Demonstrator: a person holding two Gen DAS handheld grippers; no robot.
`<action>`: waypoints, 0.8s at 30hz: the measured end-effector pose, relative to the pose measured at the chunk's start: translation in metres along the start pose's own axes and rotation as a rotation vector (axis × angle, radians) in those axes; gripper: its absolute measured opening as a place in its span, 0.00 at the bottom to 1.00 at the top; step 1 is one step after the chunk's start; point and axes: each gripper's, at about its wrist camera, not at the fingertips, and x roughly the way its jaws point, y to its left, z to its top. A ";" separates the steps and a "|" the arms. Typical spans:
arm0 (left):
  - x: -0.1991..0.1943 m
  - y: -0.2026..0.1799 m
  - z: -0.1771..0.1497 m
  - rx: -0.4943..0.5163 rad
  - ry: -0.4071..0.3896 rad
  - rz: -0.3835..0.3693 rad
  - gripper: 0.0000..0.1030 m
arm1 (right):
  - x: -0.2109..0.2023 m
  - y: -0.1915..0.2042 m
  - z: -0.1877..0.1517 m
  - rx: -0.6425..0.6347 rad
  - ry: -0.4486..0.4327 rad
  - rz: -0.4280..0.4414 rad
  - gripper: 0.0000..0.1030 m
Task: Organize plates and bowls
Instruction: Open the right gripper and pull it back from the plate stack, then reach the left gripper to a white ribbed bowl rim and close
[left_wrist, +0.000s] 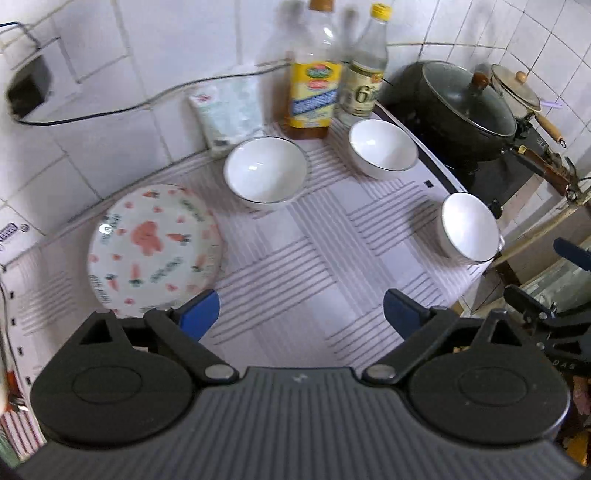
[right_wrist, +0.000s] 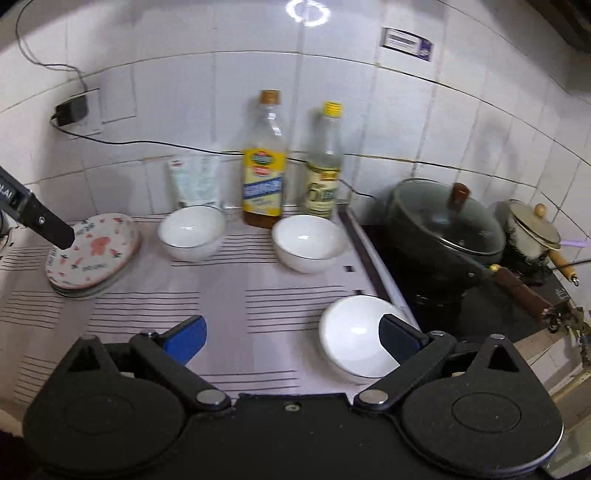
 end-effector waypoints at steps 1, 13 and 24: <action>0.005 -0.010 0.001 0.003 0.006 -0.005 0.94 | 0.002 -0.009 -0.002 -0.002 -0.004 0.005 0.98; 0.064 -0.104 0.006 0.003 -0.020 -0.082 0.92 | 0.071 -0.090 -0.055 0.007 -0.003 0.090 0.98; 0.164 -0.147 0.009 -0.025 0.034 -0.188 0.86 | 0.129 -0.098 -0.091 0.078 0.017 0.139 0.98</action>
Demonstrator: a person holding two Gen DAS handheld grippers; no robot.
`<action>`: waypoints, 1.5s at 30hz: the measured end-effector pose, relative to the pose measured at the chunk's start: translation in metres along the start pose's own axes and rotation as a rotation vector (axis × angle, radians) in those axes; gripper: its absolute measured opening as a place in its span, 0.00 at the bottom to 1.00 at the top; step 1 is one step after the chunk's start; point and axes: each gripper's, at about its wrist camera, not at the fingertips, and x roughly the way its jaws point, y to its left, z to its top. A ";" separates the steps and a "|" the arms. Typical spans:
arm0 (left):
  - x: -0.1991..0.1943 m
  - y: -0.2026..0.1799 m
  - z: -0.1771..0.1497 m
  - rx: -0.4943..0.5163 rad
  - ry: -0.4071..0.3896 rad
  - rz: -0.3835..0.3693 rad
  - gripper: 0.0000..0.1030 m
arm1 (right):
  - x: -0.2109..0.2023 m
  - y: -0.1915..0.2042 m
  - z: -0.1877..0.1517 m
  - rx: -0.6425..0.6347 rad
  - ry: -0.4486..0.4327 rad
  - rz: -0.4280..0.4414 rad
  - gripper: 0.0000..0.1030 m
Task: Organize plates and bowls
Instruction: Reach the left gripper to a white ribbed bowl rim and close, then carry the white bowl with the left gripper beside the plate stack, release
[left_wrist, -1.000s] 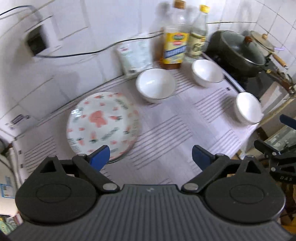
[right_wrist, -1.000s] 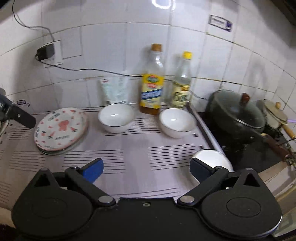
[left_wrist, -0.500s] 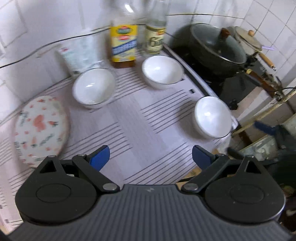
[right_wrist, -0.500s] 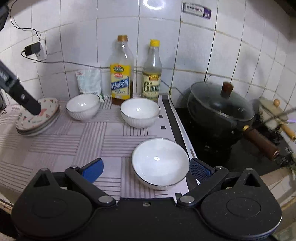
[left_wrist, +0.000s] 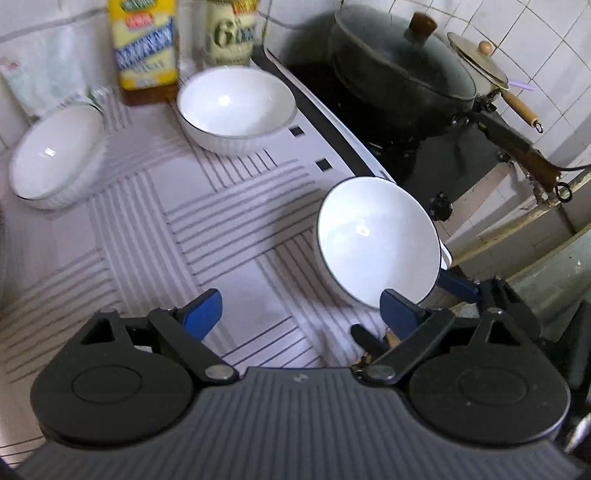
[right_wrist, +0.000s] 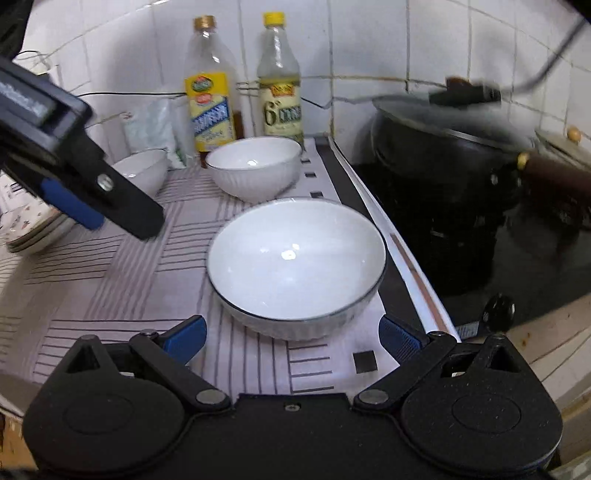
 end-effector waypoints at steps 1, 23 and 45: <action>0.006 0.000 0.002 -0.009 0.004 -0.010 0.85 | 0.004 -0.001 -0.002 -0.003 -0.002 -0.003 0.98; 0.058 0.000 0.019 -0.051 0.061 -0.087 0.15 | 0.041 -0.004 -0.008 0.019 -0.128 0.019 0.98; -0.001 0.033 0.000 -0.076 0.037 -0.035 0.15 | 0.025 0.034 0.005 -0.035 -0.151 0.099 0.98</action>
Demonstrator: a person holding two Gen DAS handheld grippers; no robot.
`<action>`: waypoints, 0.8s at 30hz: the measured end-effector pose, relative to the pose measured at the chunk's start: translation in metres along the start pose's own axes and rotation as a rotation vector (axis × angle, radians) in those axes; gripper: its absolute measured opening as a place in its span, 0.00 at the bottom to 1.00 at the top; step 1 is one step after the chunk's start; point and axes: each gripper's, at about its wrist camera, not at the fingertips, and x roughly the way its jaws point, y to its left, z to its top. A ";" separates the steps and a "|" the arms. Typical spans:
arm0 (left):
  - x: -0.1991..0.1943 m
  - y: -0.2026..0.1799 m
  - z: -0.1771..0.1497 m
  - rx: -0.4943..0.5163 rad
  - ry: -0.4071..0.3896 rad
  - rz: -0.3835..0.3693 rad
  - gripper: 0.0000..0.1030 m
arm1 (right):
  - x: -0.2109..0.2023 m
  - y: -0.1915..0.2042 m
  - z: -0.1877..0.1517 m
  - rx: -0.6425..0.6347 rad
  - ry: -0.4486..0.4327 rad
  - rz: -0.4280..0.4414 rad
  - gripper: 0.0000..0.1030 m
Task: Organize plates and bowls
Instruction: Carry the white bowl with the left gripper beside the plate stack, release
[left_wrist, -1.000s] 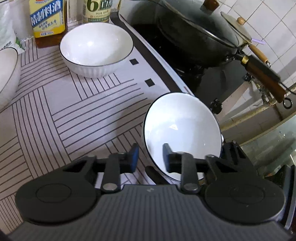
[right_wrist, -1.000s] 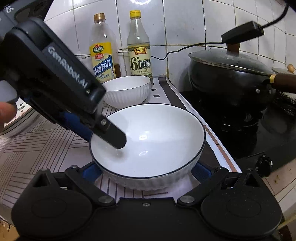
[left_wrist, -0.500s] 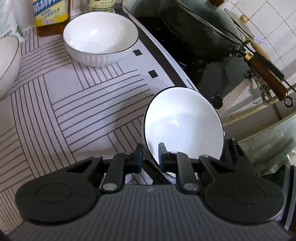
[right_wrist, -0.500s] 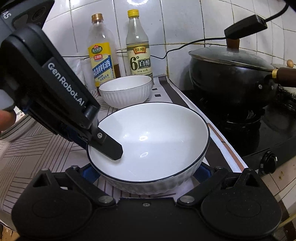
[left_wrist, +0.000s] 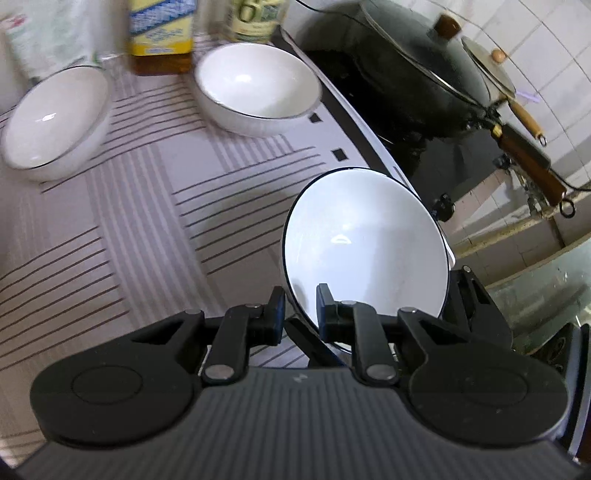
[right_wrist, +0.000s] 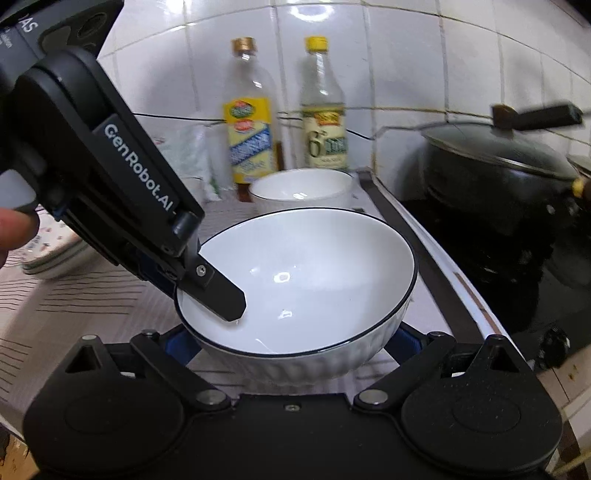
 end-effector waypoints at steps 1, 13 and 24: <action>-0.006 0.004 -0.003 -0.010 -0.004 0.010 0.15 | 0.000 0.004 0.002 -0.007 -0.004 0.014 0.98; -0.076 0.064 -0.033 -0.158 -0.086 0.128 0.16 | 0.009 0.077 0.033 -0.136 -0.047 0.224 0.98; -0.071 0.124 -0.054 -0.310 -0.071 0.241 0.19 | 0.049 0.142 0.039 -0.331 0.033 0.364 0.98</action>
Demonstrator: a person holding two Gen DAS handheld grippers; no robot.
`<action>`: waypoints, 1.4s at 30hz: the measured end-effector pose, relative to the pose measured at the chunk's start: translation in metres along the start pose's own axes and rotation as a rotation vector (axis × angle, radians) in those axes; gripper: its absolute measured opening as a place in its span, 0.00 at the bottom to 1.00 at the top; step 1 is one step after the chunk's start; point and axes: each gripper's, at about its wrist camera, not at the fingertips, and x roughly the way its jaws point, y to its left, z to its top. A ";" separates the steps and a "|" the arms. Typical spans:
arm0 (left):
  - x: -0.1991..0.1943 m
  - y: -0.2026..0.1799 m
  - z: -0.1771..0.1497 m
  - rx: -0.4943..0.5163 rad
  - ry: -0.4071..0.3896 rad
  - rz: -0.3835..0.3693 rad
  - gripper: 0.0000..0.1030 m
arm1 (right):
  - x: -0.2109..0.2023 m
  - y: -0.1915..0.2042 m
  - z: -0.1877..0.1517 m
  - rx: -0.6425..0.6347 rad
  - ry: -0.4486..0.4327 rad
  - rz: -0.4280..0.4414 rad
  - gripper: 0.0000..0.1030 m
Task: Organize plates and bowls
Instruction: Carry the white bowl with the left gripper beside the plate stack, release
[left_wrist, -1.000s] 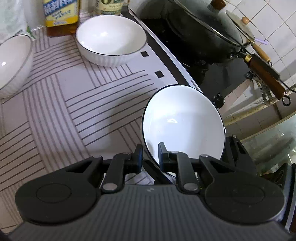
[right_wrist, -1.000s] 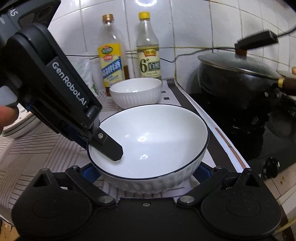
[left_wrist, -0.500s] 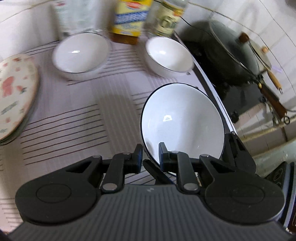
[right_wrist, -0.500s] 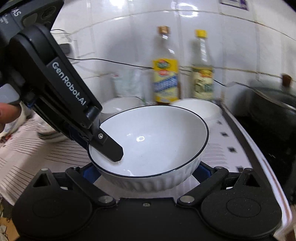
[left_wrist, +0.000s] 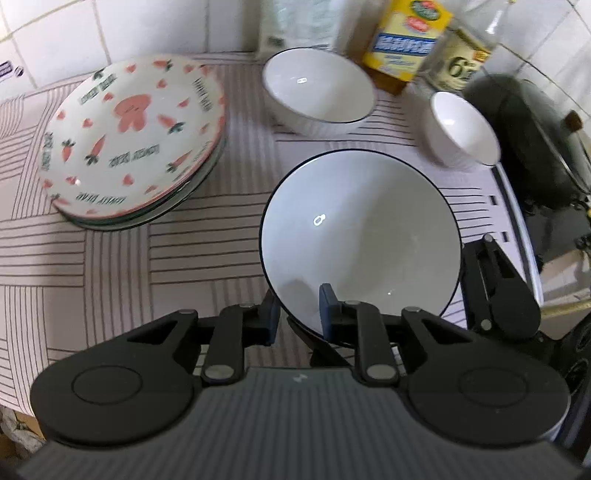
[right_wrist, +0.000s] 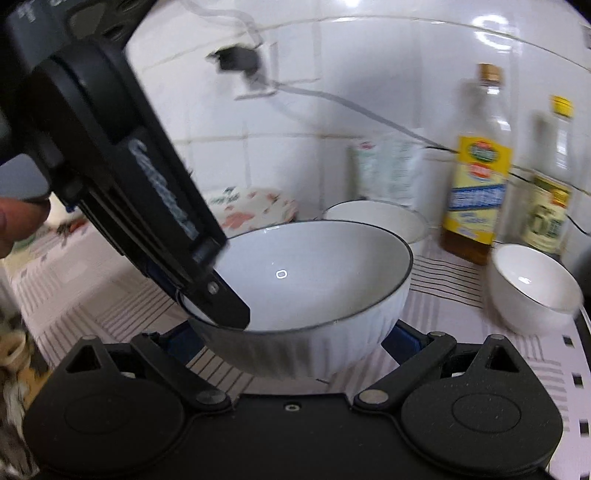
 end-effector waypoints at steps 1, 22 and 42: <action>0.002 0.003 0.001 -0.010 0.004 0.002 0.19 | 0.004 0.002 0.000 -0.014 0.007 0.006 0.98; 0.043 0.011 0.004 -0.020 0.021 0.053 0.21 | 0.049 -0.004 -0.010 0.009 0.114 0.033 0.98; -0.062 0.000 0.029 0.053 -0.174 -0.035 0.43 | -0.070 -0.056 0.052 0.421 0.028 0.020 0.80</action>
